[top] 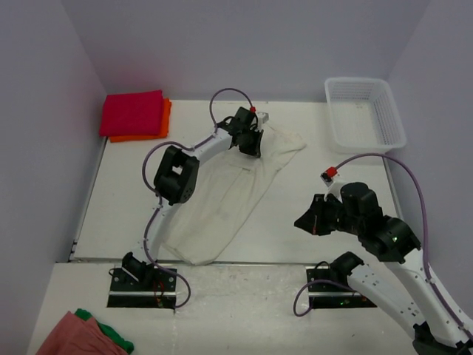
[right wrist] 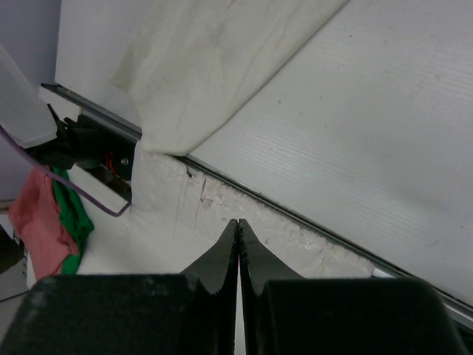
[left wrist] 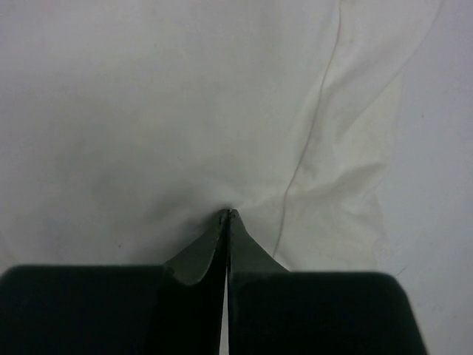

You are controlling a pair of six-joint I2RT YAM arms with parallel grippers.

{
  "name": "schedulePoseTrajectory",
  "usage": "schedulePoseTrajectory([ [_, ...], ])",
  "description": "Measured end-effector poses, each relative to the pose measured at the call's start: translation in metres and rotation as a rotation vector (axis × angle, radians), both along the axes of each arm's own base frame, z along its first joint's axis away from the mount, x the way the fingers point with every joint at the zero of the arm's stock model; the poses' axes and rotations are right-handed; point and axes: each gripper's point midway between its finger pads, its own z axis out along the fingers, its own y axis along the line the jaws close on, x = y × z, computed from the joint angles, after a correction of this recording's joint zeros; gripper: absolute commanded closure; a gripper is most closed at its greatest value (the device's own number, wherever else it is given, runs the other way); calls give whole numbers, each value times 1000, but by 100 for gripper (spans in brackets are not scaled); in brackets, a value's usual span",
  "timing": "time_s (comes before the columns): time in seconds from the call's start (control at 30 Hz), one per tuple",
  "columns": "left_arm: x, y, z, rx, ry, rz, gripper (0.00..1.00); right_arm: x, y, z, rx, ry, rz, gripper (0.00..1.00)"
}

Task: Fold and stack the t-shirts
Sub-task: Rotate the tshirt 90 degrees

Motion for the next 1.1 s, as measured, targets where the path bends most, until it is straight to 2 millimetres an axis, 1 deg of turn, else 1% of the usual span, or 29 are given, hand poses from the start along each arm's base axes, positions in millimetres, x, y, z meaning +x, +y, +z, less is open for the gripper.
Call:
schedulePoseTrajectory([
  [0.13,21,9,0,-65,6,14,100,1,8,1,-6,41,23,100],
  [0.27,41,21,0,-113,1,26,100,5,25,-5,-34,96,71,100],
  [0.4,58,38,0,-155,-1,47,100,8,52,-15,-93,146,148,100],
  [0.47,67,49,1,-177,1,64,100,12,71,-20,-137,164,193,100],
  [0.53,77,60,2,-195,3,84,100,21,95,-26,-184,172,229,100],
  [0.57,82,66,2,-203,2,92,100,27,110,-31,-202,170,249,100],
  [0.6,86,71,3,-209,1,100,100,31,120,-37,-217,172,262,100],
  [0.67,94,83,3,-214,-2,120,100,37,140,-47,-234,178,291,100],
  [0.77,101,98,4,-218,-1,146,100,48,167,-70,-261,200,324,100],
  [0.87,105,108,4,-227,5,165,100,54,186,-95,-293,235,351,100],
  [0.93,108,115,3,-231,9,181,100,53,195,-110,-311,256,367,100],
  [1.03,111,123,3,-234,15,203,100,46,205,-123,-317,284,402,100],
  [1.1,113,126,1,-247,18,213,100,42,213,-127,-315,294,425,100],
])
